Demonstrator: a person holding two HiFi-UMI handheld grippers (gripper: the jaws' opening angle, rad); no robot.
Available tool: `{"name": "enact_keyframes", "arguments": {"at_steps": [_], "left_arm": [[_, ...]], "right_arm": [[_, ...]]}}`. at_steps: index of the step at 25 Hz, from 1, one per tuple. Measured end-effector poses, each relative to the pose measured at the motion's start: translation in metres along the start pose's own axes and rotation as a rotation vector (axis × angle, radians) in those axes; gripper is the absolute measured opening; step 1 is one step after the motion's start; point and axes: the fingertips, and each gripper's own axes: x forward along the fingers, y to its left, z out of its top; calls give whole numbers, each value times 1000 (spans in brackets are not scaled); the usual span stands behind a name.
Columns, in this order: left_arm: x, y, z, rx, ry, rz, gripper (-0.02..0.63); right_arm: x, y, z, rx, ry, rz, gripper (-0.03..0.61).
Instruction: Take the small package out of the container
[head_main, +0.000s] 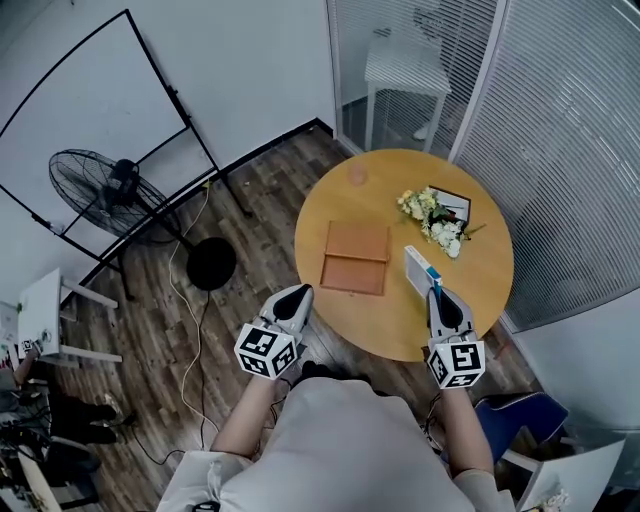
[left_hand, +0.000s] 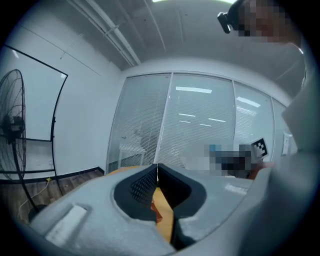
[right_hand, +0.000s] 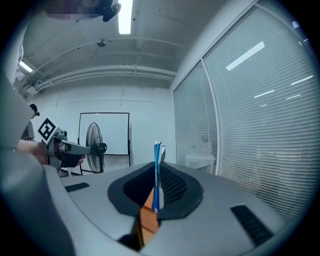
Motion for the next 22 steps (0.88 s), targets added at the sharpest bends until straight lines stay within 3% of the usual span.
{"name": "enact_keyframes", "arguments": {"at_steps": [11,22], "left_arm": [[-11,34,40,170,-27,-16,20],[-5,48,44,131,-47,-39,20]], "right_arm": [[12,20,27,4,-40,-25,26],[20,22,33,-9,-45,-51,26]]}}
